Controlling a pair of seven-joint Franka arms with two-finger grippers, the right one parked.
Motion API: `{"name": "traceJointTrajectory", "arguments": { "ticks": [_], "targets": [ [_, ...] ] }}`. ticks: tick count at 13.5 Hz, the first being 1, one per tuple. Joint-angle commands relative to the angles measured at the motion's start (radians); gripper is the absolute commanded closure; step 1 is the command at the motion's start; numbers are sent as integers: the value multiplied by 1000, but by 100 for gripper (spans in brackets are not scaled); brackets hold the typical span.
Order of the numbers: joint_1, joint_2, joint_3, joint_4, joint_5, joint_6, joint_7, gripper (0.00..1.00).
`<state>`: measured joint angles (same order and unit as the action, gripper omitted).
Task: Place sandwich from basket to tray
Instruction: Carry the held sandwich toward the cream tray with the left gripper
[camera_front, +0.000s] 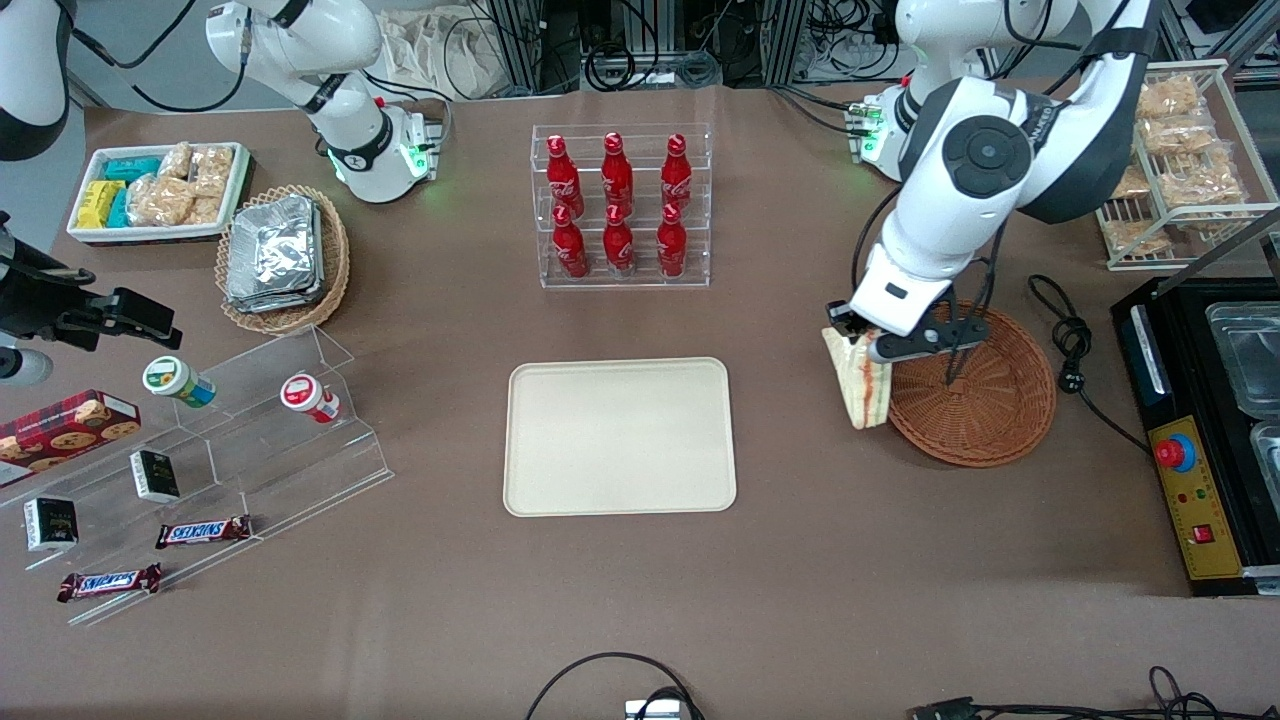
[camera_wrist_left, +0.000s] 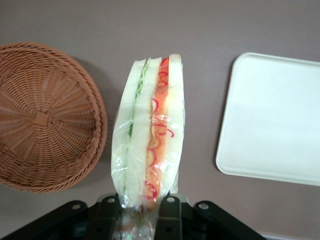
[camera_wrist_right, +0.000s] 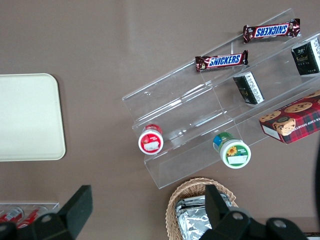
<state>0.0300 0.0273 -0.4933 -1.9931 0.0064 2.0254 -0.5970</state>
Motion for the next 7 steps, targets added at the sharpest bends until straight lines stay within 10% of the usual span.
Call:
{"name": "traceJointTrajectory", "arguments": {
  "ticks": [1,7],
  "targets": [
    [1,52,-56,53,59,-14,7,75],
    [-48,184,-103,155,147,-16,-131,76]
  ]
}}
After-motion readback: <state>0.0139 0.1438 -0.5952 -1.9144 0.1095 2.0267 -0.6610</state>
